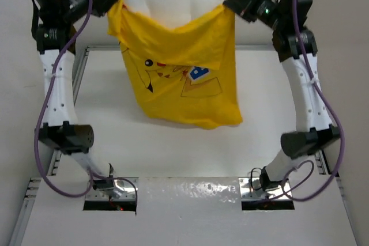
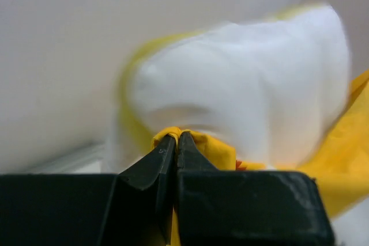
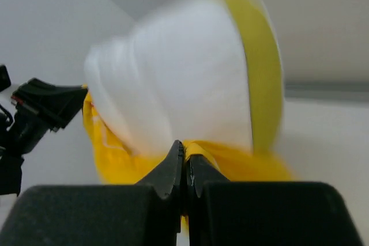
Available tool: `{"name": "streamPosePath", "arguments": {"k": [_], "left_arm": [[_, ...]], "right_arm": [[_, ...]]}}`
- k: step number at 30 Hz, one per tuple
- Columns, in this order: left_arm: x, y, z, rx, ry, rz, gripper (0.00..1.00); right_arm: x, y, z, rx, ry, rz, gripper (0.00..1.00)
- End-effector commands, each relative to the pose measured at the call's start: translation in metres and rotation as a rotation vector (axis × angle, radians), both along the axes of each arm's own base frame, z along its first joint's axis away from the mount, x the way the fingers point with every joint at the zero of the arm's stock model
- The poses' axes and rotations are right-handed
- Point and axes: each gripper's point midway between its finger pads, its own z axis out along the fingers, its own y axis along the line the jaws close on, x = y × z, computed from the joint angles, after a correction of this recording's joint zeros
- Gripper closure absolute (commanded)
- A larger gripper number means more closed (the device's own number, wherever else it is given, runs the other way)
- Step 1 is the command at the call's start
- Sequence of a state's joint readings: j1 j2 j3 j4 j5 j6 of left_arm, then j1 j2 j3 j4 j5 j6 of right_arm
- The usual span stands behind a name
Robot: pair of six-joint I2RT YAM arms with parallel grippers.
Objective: Put the pillow into the pillowcase
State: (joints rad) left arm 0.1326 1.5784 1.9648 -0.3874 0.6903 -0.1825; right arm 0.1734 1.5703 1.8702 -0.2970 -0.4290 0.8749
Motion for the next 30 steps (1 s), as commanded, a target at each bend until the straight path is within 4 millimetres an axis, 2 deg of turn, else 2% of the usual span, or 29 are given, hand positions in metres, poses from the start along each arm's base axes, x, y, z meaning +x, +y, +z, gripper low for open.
{"name": "streamPosePath", "arguments": {"k": [1,2,3,4,5,6,7,8,9,11,12,13,14,15,16,17,18,19,20,21,22,23,24,25,26,27,28,29,30], "left_arm": [[-0.089,-0.009,0.221,0.110,-0.678,0.011,1.00],[-0.079,-0.014,0.203,0.120,-0.611,-0.035,1.00],[-0.055,-0.026,0.138,0.101,-0.337,-0.099,1.00],[-0.085,-0.031,0.130,0.172,-0.346,-0.104,1.00],[-0.032,-0.015,0.063,0.143,-0.263,-0.065,1.00],[-0.038,-0.003,0.074,0.102,-0.345,-0.002,1.00],[-0.054,0.005,0.111,0.060,-0.474,0.053,1.00],[-0.093,0.002,0.206,0.124,-0.746,0.072,1.00],[-0.106,0.000,0.232,0.134,-0.772,0.076,1.00],[-0.113,-0.009,0.247,0.137,-0.812,-0.005,1.00],[-0.082,-0.018,0.187,0.115,-0.533,-0.068,1.00],[-0.099,-0.022,0.166,0.214,-0.492,-0.060,1.00],[-0.037,-0.015,0.038,0.188,-0.142,-0.071,1.00],[-0.027,0.008,0.056,0.131,-0.256,0.055,1.00],[-0.036,0.017,0.078,0.119,-0.356,0.094,1.00],[-0.063,0.020,0.159,0.156,-0.569,0.140,1.00],[-0.085,0.020,0.211,0.151,-0.686,0.160,1.00],[-0.059,0.026,0.217,0.133,-0.698,0.147,1.00],[-0.098,0.013,0.238,0.146,-0.751,0.102,1.00],[-0.083,-0.004,0.199,0.195,-0.626,-0.006,1.00],[-0.102,-0.015,0.178,0.220,-0.537,-0.016,1.00],[-0.036,-0.015,0.073,0.213,-0.295,-0.039,1.00],[-0.031,-0.003,0.057,0.130,-0.264,0.042,1.00],[-0.053,0.003,0.105,0.124,-0.429,0.086,1.00],[-0.069,0.004,0.164,0.145,-0.600,0.108,1.00],[-0.089,0.005,0.212,0.136,-0.695,0.137,1.00],[-0.056,0.013,0.218,0.113,-0.702,0.137,1.00],[-0.109,-0.005,0.242,0.153,-0.780,0.054,1.00],[-0.092,-0.013,0.208,0.177,-0.647,0.008,1.00]], "right_arm": [[-0.091,-0.046,0.256,0.097,-0.714,-0.128,1.00],[-0.084,-0.042,0.247,0.088,-0.677,-0.094,1.00],[-0.047,-0.029,0.188,0.035,-0.474,-0.039,1.00],[-0.035,-0.001,0.131,-0.029,-0.342,0.047,1.00],[-0.024,0.013,0.011,-0.043,-0.114,0.053,1.00],[-0.028,0.012,0.026,0.065,-0.222,0.024,1.00],[-0.038,-0.009,0.088,0.219,-0.358,-0.005,1.00],[-0.042,-0.019,0.127,0.170,-0.408,-0.025,1.00],[-0.072,-0.037,0.236,0.094,-0.698,-0.111,1.00],[-0.077,-0.049,0.258,0.127,-0.717,-0.147,1.00],[-0.070,-0.039,0.230,0.076,-0.626,-0.076,1.00],[-0.059,-0.020,0.184,0.026,-0.481,-0.008,1.00],[-0.048,-0.002,0.140,0.017,-0.410,0.036,1.00],[-0.004,0.007,0.021,0.130,-0.129,-0.010,1.00],[-0.018,-0.007,0.074,0.217,-0.312,-0.002,1.00],[-0.078,-0.032,0.211,0.176,-0.655,-0.022,1.00],[-0.020,-0.035,0.196,0.113,-0.535,-0.098,1.00],[-0.046,-0.043,0.240,0.137,-0.672,-0.130,1.00],[-0.045,-0.049,0.239,0.158,-0.664,-0.119,1.00],[-0.031,-0.052,0.210,0.138,-0.588,-0.098,1.00],[-0.094,-0.042,0.213,0.121,-0.641,-0.065,1.00],[-0.021,-0.027,0.060,0.093,-0.334,-0.103,1.00],[-0.025,-0.031,0.066,0.190,-0.341,-0.123,1.00],[-0.027,-0.031,0.071,0.193,-0.313,-0.042,1.00],[0.002,-0.035,0.079,0.193,-0.298,-0.032,1.00],[-0.049,-0.048,0.195,0.146,-0.559,-0.063,1.00],[-0.059,-0.053,0.227,0.130,-0.638,-0.101,1.00],[-0.065,-0.055,0.237,0.110,-0.639,-0.108,1.00],[-0.065,-0.050,0.230,0.061,-0.648,-0.085,1.00]]}}
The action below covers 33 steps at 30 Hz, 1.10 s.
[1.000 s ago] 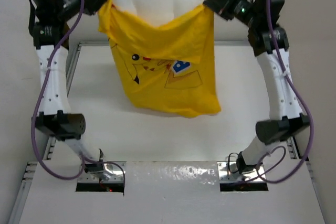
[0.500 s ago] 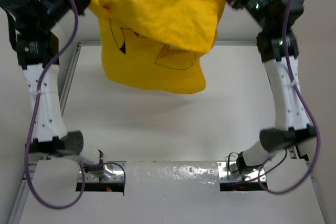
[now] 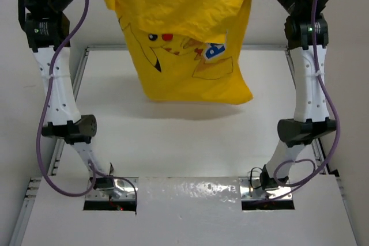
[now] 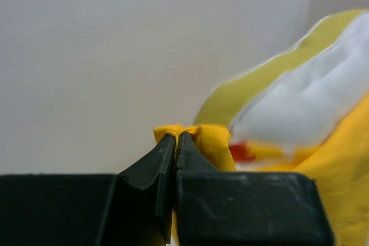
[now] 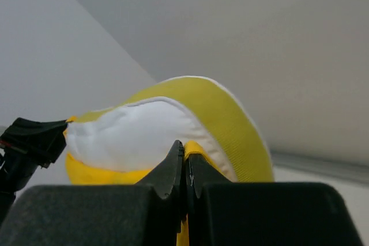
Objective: Put the pillow into the pillowcase
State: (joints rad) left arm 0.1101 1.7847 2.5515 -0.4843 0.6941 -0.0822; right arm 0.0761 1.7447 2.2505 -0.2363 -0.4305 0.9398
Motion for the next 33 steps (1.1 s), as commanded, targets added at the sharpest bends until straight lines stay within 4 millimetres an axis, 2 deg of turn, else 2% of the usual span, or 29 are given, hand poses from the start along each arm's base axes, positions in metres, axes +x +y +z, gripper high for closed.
{"name": "streamPosePath", "arguments": {"k": [1,2,3,4,5,6,7,9,10,11,12,13,14,15,16,17,18,19,20,21,23,24,25,27,28,29,31,32,33], "left_arm": [[-0.100,-0.016,0.067,0.082,-0.205,0.002,1.00],[-0.026,-0.018,-0.048,0.086,0.076,-0.014,1.00],[-0.018,-0.004,-0.071,-0.003,0.119,0.064,1.00],[-0.028,0.002,-0.052,-0.020,0.023,0.084,1.00],[-0.053,0.002,0.023,0.000,-0.172,0.088,1.00],[-0.076,-0.002,0.077,0.004,-0.300,0.075,1.00],[-0.110,-0.005,0.136,0.008,-0.498,0.061,1.00],[-0.084,-0.019,0.073,0.085,-0.249,-0.015,1.00],[-0.037,-0.021,-0.050,0.119,0.150,-0.027,1.00],[-0.029,-0.027,-0.101,0.144,0.218,-0.034,1.00],[-0.035,-0.017,-0.158,0.075,0.329,0.025,1.00],[-0.034,-0.010,-0.100,0.044,0.128,0.053,1.00],[-0.060,-0.010,0.026,0.064,-0.178,0.068,1.00],[-0.073,-0.010,0.077,0.050,-0.298,0.075,1.00],[-0.092,-0.003,0.105,0.034,-0.357,0.095,1.00],[-0.098,-0.014,0.102,0.075,-0.367,0.025,1.00],[-0.063,-0.014,0.029,0.110,-0.106,0.003,1.00],[-0.040,-0.026,-0.047,0.135,0.069,-0.020,1.00],[-0.030,-0.015,-0.089,0.088,0.136,0.062,1.00],[-0.033,-0.006,-0.113,0.057,0.153,0.106,1.00],[-0.045,-0.009,-0.012,0.062,-0.058,0.084,1.00],[-0.087,-0.011,0.106,0.041,-0.381,0.085,1.00],[-0.112,-0.015,0.124,0.038,-0.449,0.008,1.00],[-0.081,-0.020,0.020,0.048,-0.132,-0.021,1.00],[-0.058,-0.010,-0.045,0.091,-0.050,0.057,1.00],[-0.053,-0.003,-0.105,0.074,0.056,0.099,1.00],[-0.012,-0.002,-0.088,0.094,0.107,0.069,1.00],[-0.088,-0.008,0.072,0.100,-0.283,0.082,1.00],[-0.093,-0.008,0.080,0.101,-0.276,0.077,1.00]], "right_arm": [[-0.075,0.007,0.076,-0.109,-0.224,0.031,1.00],[-0.058,0.023,0.033,-0.136,-0.145,0.051,1.00],[-0.053,0.030,-0.011,0.035,-0.118,0.096,1.00],[-0.055,0.022,-0.001,0.117,-0.154,0.107,1.00],[-0.127,0.006,0.124,0.128,-0.447,0.107,1.00],[-0.075,-0.007,0.118,0.018,-0.377,-0.049,1.00],[-0.094,-0.013,0.154,0.034,-0.489,-0.081,1.00],[-0.111,-0.006,0.135,-0.035,-0.393,0.003,1.00],[-0.102,0.013,0.093,-0.101,-0.272,0.050,1.00],[-0.042,0.063,-0.093,-0.162,0.165,0.155,1.00],[-0.062,0.053,-0.046,0.004,-0.084,0.100,1.00],[-0.054,0.054,-0.058,0.083,-0.062,0.135,1.00],[-0.029,0.043,-0.012,0.052,-0.073,0.114,1.00],[-0.030,0.036,0.044,-0.003,-0.190,0.056,1.00],[-0.122,0.018,0.165,0.025,-0.543,0.024,1.00],[-0.099,0.017,0.147,0.038,-0.460,0.055,1.00],[-0.085,0.029,0.104,-0.031,-0.319,0.116,1.00],[-0.135,0.034,0.099,-0.088,-0.327,0.109,1.00],[-0.063,0.071,-0.044,-0.078,-0.116,0.122,1.00],[-0.059,0.060,-0.070,0.038,-0.044,0.105,1.00],[-0.062,0.040,0.037,0.063,-0.163,0.171,1.00],[-0.080,0.029,0.108,0.026,-0.342,0.091,1.00],[-0.111,0.009,0.157,0.095,-0.463,0.076,1.00],[-0.122,0.016,0.117,0.030,-0.414,0.144,1.00],[-0.089,0.039,-0.004,0.002,-0.227,0.043,1.00],[-0.070,0.044,-0.061,0.030,-0.086,0.049,1.00],[-0.055,0.042,-0.011,0.135,-0.094,0.212,1.00],[-0.052,0.040,0.027,0.094,-0.150,0.181,1.00],[-0.143,0.032,0.157,0.004,-0.551,0.119,1.00]]}}
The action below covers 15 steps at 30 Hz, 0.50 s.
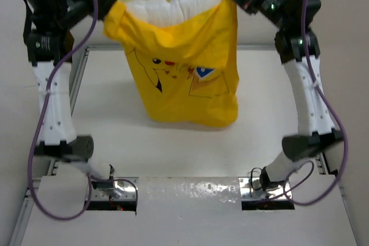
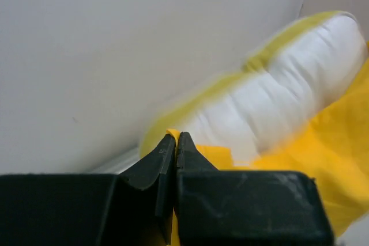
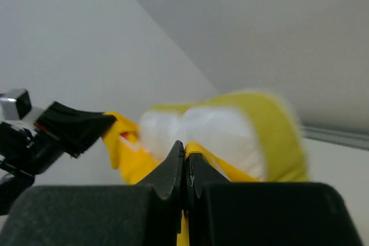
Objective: Put the pillow into the pillowcase
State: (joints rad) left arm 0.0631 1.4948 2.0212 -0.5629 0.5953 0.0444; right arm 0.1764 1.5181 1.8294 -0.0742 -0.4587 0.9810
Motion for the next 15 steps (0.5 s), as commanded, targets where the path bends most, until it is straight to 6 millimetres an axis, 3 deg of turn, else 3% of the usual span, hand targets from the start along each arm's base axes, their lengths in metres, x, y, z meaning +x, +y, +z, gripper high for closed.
{"name": "streamPosePath", "arguments": {"k": [1,2,3,4,5,6,7,8,9,10,11,12,13,14,15], "left_arm": [[-0.067,-0.007,0.173,0.076,-0.501,-0.024,1.00],[-0.038,-0.016,0.080,0.136,-0.166,-0.077,1.00],[-0.015,-0.018,0.023,0.119,0.013,-0.085,1.00],[-0.014,-0.013,-0.072,0.047,0.261,-0.069,1.00],[0.001,0.014,-0.019,-0.015,0.024,-0.011,1.00],[-0.013,0.011,0.030,-0.054,-0.112,-0.031,1.00],[-0.048,0.009,0.139,0.011,-0.419,-0.010,1.00],[-0.063,0.003,0.158,0.012,-0.442,-0.016,1.00],[-0.065,-0.003,0.150,0.081,-0.430,-0.060,1.00],[-0.038,-0.004,0.088,0.104,-0.230,-0.077,1.00],[-0.021,-0.007,0.036,0.122,-0.103,-0.081,1.00],[-0.014,0.007,0.028,0.041,-0.071,-0.009,1.00],[-0.032,0.025,0.098,0.033,-0.329,0.016,1.00],[-0.059,0.021,0.148,0.030,-0.468,0.003,1.00],[-0.079,0.019,0.186,0.049,-0.590,0.018,1.00]], "right_arm": [[-0.049,-0.004,0.152,-0.045,-0.381,-0.023,1.00],[-0.034,0.020,0.077,-0.210,-0.166,0.043,1.00],[-0.017,0.044,0.029,-0.306,-0.097,0.093,1.00],[-0.018,0.050,-0.006,-0.323,-0.006,0.086,1.00],[-0.019,0.062,-0.010,-0.233,-0.023,0.157,1.00],[-0.017,0.056,0.032,-0.046,-0.155,0.154,1.00],[-0.033,0.040,0.084,-0.039,-0.273,0.075,1.00],[-0.063,0.014,0.169,-0.010,-0.481,-0.049,1.00],[-0.050,0.013,0.139,-0.123,-0.383,-0.075,1.00],[-0.040,0.015,0.111,-0.194,-0.310,-0.068,1.00],[-0.013,0.032,0.006,-0.300,-0.071,0.005,1.00],[-0.011,0.032,0.028,-0.127,-0.156,0.009,1.00],[-0.022,0.024,0.059,-0.018,-0.238,0.026,1.00],[-0.041,0.013,0.130,0.007,-0.443,-0.027,1.00],[-0.038,0.007,0.141,-0.052,-0.406,-0.082,1.00]]}}
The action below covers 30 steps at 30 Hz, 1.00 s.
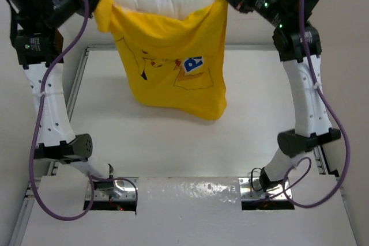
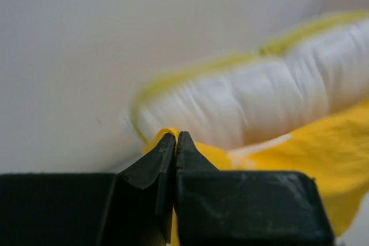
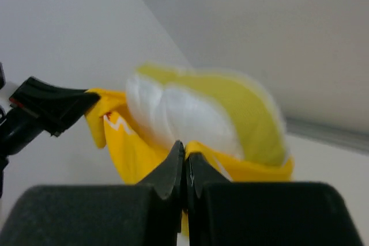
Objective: Put the pillow into the pillowcase
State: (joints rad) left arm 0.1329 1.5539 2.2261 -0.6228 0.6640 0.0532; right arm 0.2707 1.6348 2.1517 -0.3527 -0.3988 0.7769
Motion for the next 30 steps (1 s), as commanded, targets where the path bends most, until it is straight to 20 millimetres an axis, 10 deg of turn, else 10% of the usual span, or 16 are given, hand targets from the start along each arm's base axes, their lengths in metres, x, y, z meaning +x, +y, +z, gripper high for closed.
{"name": "streamPosePath", "arguments": {"k": [1,4,5,8,9,14,18,21,23,24,26,27,29,30], "left_arm": [[-0.081,-0.006,0.158,0.056,-0.564,-0.026,1.00],[-0.027,0.007,0.087,0.070,-0.388,-0.002,1.00],[-0.015,0.009,0.077,0.067,-0.371,0.005,1.00],[0.033,0.003,0.088,0.013,-0.397,0.049,1.00],[0.039,0.000,0.097,-0.012,-0.415,0.050,1.00],[0.057,0.019,0.149,-0.162,-0.637,0.152,1.00],[0.057,0.023,0.142,-0.122,-0.617,0.186,1.00],[0.065,0.008,0.081,-0.025,-0.448,0.103,1.00],[0.060,0.002,0.029,0.062,-0.335,0.063,1.00],[0.060,0.004,-0.002,0.094,-0.234,0.062,1.00],[0.048,0.008,-0.056,0.182,-0.118,0.023,1.00],[0.041,0.023,-0.091,0.200,-0.010,0.031,1.00],[0.017,0.036,-0.147,0.278,0.097,-0.012,0.68],[0.000,0.057,-0.180,0.284,0.217,0.006,0.49]], "right_arm": [[-0.046,-0.029,0.152,0.119,-0.449,-0.089,1.00],[-0.043,-0.052,0.141,0.102,-0.472,-0.130,1.00],[0.009,-0.059,0.070,0.118,-0.316,-0.173,1.00],[0.009,-0.100,0.140,0.171,-0.480,-0.295,1.00],[0.055,-0.107,0.128,0.204,-0.465,-0.321,1.00],[0.023,-0.163,0.185,0.423,-0.739,-0.480,1.00],[-0.037,-0.121,0.204,0.251,-0.847,-0.297,1.00],[-0.089,-0.040,0.147,0.008,-0.830,-0.099,1.00],[-0.123,0.017,0.059,-0.102,-0.777,0.045,1.00],[-0.112,0.038,-0.015,-0.157,-0.638,0.114,1.00],[-0.146,0.063,-0.072,-0.177,-0.532,0.251,0.88],[-0.149,0.076,-0.134,-0.230,-0.417,0.314,0.73],[-0.186,0.098,-0.180,-0.281,-0.320,0.439,0.02],[-0.194,0.101,-0.198,-0.323,-0.280,0.462,0.01]]}}
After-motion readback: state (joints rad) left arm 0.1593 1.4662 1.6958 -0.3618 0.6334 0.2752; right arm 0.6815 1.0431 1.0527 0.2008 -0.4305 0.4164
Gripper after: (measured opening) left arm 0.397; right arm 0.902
